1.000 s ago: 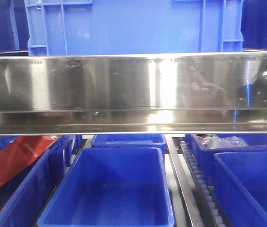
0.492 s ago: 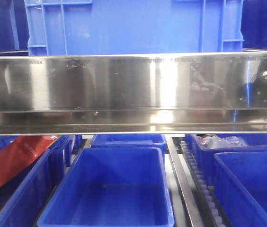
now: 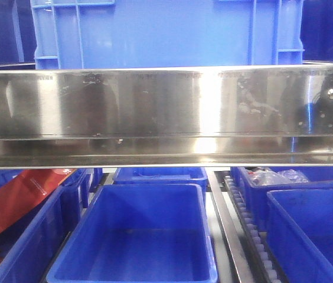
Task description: Place cylindrical capacitor in blue bin on shelf
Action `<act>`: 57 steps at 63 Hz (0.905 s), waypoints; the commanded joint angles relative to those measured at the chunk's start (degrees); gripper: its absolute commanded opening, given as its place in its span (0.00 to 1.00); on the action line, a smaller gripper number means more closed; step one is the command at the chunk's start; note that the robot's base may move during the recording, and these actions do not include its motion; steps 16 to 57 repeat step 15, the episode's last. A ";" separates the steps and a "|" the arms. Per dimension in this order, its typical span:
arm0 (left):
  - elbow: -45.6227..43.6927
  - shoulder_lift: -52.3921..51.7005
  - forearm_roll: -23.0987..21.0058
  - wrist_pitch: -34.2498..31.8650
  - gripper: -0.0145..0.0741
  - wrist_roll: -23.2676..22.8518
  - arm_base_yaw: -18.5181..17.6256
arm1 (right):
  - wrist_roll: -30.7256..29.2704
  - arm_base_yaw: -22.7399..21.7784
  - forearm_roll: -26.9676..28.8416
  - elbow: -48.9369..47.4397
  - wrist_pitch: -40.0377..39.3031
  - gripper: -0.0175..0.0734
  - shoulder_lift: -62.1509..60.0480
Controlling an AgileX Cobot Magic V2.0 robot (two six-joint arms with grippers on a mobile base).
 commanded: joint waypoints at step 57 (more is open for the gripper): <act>-0.12 -0.32 0.00 -1.13 0.04 -0.44 0.01 | 0.06 -0.22 -0.54 0.10 -1.34 0.02 -0.18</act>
